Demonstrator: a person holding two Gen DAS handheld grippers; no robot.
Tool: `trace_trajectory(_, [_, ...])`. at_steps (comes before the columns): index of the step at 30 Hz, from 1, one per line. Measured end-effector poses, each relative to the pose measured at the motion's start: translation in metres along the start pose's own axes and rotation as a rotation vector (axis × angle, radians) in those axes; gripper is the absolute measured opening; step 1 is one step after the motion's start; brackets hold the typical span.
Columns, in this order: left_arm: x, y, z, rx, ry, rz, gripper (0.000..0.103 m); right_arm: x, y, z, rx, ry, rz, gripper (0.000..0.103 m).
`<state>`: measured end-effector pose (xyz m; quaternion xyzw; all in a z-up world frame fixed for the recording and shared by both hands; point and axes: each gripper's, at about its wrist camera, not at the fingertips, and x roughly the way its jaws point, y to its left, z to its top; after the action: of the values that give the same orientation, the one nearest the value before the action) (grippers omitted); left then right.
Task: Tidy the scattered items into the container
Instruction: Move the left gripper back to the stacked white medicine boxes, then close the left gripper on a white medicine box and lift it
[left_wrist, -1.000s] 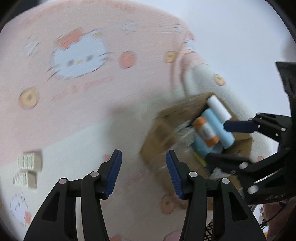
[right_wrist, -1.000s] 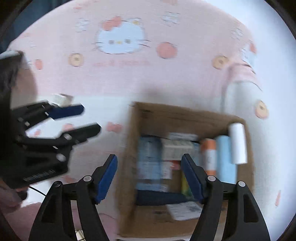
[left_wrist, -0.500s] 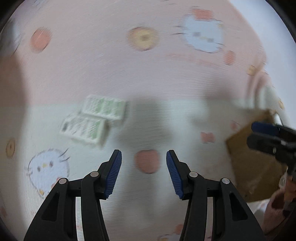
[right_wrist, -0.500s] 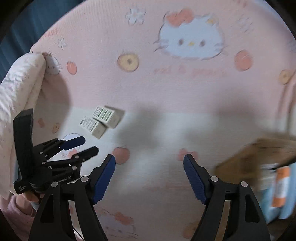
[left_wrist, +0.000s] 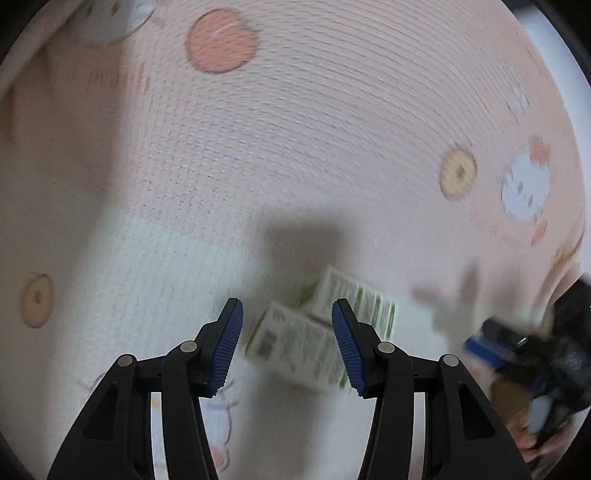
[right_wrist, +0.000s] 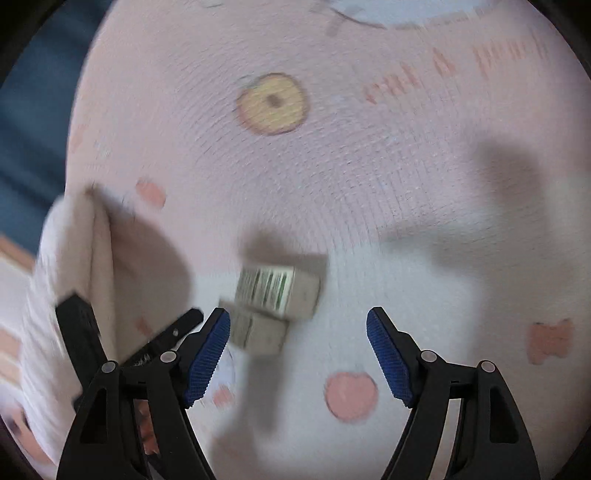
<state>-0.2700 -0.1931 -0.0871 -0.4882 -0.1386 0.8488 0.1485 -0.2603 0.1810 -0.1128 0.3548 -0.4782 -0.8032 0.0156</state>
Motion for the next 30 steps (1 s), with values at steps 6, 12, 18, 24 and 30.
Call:
trace_trajectory(6, [0.025, 0.034, -0.005, -0.235, 0.051, -0.101, 0.054, 0.037, -0.026, 0.001, 0.118, 0.049, 0.066, 0.076])
trace_trajectory(12, [0.036, 0.057, -0.029, -0.516, 0.013, -0.195, 0.053, 0.073, -0.054, 0.004, 0.341, 0.091, 0.12, 0.076])
trace_trajectory(18, [0.059, 0.062, -0.04, -0.671, 0.059, -0.305, 0.042, 0.081, -0.052, 0.006, 0.368, 0.065, 0.176, 0.075])
trace_trajectory(24, [0.068, 0.059, -0.031, -0.667, 0.044, -0.327, 0.041, 0.09, -0.055, -0.002, 0.394, 0.105, 0.199, 0.042])
trace_trajectory(30, [0.09, 0.052, -0.025, -0.697, 0.078, -0.436, 0.028, 0.091, -0.059, -0.009, 0.416, 0.115, 0.237, 0.037])
